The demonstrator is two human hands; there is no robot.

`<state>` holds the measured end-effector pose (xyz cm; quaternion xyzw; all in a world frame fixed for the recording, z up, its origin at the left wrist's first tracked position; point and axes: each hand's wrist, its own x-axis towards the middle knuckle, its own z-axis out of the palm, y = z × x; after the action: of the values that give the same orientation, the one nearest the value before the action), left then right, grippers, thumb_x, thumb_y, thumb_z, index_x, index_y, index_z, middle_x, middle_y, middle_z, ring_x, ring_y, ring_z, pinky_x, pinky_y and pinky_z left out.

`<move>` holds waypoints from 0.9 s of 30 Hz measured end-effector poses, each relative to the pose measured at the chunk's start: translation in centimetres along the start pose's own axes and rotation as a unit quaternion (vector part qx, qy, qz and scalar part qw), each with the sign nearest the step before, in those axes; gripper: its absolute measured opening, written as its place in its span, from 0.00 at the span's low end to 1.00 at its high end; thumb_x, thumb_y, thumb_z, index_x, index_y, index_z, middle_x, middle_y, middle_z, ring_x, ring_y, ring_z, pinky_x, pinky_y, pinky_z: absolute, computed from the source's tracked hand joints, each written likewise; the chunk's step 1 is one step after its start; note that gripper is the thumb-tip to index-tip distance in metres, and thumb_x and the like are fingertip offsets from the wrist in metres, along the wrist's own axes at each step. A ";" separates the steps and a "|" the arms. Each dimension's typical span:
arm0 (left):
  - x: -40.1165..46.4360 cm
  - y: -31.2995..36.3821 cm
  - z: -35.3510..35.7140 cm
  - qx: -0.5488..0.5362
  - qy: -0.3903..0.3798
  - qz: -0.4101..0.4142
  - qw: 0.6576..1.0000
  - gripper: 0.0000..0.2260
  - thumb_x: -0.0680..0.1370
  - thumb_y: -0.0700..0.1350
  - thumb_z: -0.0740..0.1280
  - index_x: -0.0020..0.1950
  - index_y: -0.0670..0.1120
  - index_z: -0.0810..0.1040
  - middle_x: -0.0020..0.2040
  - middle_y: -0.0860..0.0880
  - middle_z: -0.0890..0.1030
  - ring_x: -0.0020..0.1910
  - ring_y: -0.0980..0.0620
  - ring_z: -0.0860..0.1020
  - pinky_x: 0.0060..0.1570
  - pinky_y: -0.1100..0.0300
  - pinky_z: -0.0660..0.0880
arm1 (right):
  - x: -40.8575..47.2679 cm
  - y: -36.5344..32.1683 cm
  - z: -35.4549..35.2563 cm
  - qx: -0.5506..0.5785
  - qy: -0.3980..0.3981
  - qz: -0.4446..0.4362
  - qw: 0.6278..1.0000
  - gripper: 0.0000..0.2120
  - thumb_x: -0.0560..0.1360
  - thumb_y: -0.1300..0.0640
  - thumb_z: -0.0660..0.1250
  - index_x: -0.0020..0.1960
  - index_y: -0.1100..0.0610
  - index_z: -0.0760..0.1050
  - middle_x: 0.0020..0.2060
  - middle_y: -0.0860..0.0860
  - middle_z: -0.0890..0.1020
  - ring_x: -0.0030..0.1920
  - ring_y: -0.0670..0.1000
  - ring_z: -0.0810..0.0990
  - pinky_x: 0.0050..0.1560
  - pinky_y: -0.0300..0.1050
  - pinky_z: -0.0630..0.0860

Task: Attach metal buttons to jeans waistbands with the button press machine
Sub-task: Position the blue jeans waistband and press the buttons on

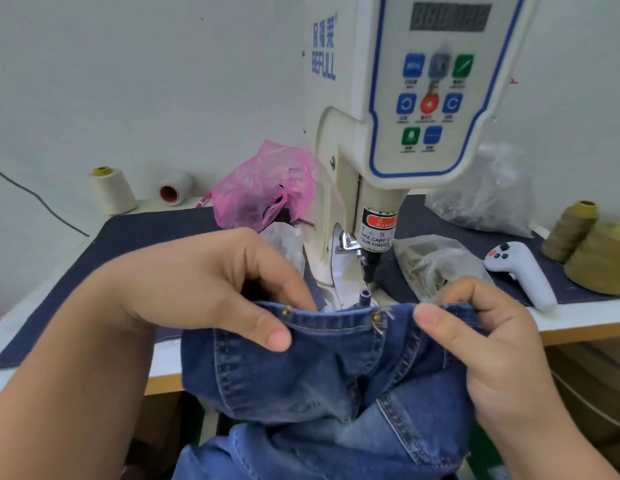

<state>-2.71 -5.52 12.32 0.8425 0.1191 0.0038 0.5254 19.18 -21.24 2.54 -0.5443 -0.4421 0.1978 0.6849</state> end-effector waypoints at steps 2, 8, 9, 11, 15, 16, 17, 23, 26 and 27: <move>-0.1 -0.2 -0.4 0.066 0.021 -0.017 0.997 0.10 0.76 0.37 0.73 0.55 0.47 0.85 0.50 0.47 0.86 0.51 0.46 0.85 0.53 0.50 0.81 | 0.1 0.0 0.1 0.020 0.011 0.012 1.000 0.32 0.56 0.31 0.78 0.33 0.58 0.71 0.29 0.63 0.68 0.31 0.54 0.68 0.36 0.47 0.68; 0.0 1.8 3.9 0.432 0.219 0.077 0.872 0.26 0.62 0.65 0.67 0.59 0.62 0.77 0.57 0.64 0.78 0.56 0.64 0.74 0.56 0.65 0.70 | 0.5 -1.1 1.3 0.003 -0.012 0.007 1.000 0.30 0.58 0.30 0.76 0.35 0.56 0.73 0.29 0.59 0.71 0.31 0.52 0.71 0.33 0.44 0.71; 0.5 2.0 5.3 0.445 0.218 0.090 0.864 0.28 0.62 0.68 0.65 0.59 0.60 0.78 0.56 0.62 0.78 0.54 0.59 0.75 0.55 0.62 0.71 | 0.6 -1.4 1.6 0.001 -0.023 -0.002 1.000 0.29 0.60 0.30 0.75 0.35 0.55 0.73 0.28 0.56 0.72 0.31 0.49 0.71 0.32 0.42 0.71; 1.9 2.0 7.7 0.496 0.241 0.089 0.830 0.24 0.67 0.70 0.63 0.53 0.55 0.76 0.46 0.59 0.79 0.45 0.55 0.76 0.47 0.57 0.74 | 0.7 -1.9 2.3 0.014 -0.046 -0.018 0.999 0.26 0.62 0.32 0.75 0.35 0.55 0.73 0.28 0.49 0.73 0.31 0.46 0.71 0.31 0.39 0.70; 3.4 1.7 7.6 0.350 0.284 0.065 0.890 0.16 0.75 0.63 0.66 0.44 0.50 0.75 0.33 0.51 0.77 0.33 0.55 0.76 0.34 0.54 0.70 | 0.9 -2.2 2.5 0.057 -0.083 -0.004 0.995 0.20 0.66 0.36 0.74 0.38 0.54 0.77 0.32 0.53 0.77 0.35 0.49 0.76 0.37 0.42 0.74; 3.5 1.4 6.9 0.251 0.270 0.054 0.928 0.14 0.76 0.59 0.69 0.42 0.50 0.76 0.32 0.50 0.76 0.32 0.57 0.74 0.34 0.55 0.71 | 0.8 -2.3 2.4 0.058 -0.086 -0.007 0.995 0.15 0.68 0.40 0.72 0.40 0.52 0.79 0.34 0.53 0.79 0.37 0.50 0.78 0.40 0.44 0.76; 3.3 1.1 6.2 0.165 0.261 0.045 0.950 0.13 0.75 0.56 0.72 0.40 0.49 0.76 0.30 0.50 0.75 0.31 0.57 0.72 0.33 0.56 0.70 | 0.7 -2.2 2.2 0.046 -0.084 -0.021 0.995 0.11 0.70 0.42 0.69 0.43 0.50 0.80 0.37 0.53 0.81 0.41 0.50 0.80 0.44 0.45 0.77; 2.3 -0.1 4.2 -0.075 0.224 0.037 0.971 0.14 0.69 0.54 0.73 0.34 0.47 0.73 0.31 0.47 0.69 0.31 0.50 0.67 0.33 0.56 0.62 | -0.8 -2.0 0.8 -0.126 -0.074 -0.184 0.972 0.05 0.74 0.47 0.68 0.48 0.46 0.79 0.44 0.45 0.79 0.47 0.49 0.79 0.50 0.37 0.73; 2.1 -0.3 3.9 -0.141 0.206 0.028 0.968 0.12 0.69 0.49 0.75 0.35 0.45 0.74 0.32 0.45 0.71 0.31 0.50 0.70 0.33 0.57 0.65 | -0.8 -2.0 0.6 -0.044 -0.198 -0.025 0.979 0.21 0.67 0.32 0.72 0.48 0.49 0.80 0.38 0.53 0.80 0.40 0.52 0.79 0.42 0.43 0.76; 2.0 -0.4 3.8 -0.154 0.192 0.031 0.969 0.11 0.68 0.48 0.75 0.35 0.45 0.76 0.32 0.45 0.73 0.31 0.51 0.71 0.33 0.58 0.67 | -0.7 -1.9 0.4 -0.030 -0.226 0.020 0.973 0.25 0.65 0.30 0.72 0.48 0.50 0.80 0.39 0.54 0.80 0.41 0.55 0.78 0.44 0.48 0.76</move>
<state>-0.31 -8.34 10.01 0.7383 0.1895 0.1999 0.6157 18.07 -22.13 4.01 -0.5148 -0.5802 0.3160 0.5463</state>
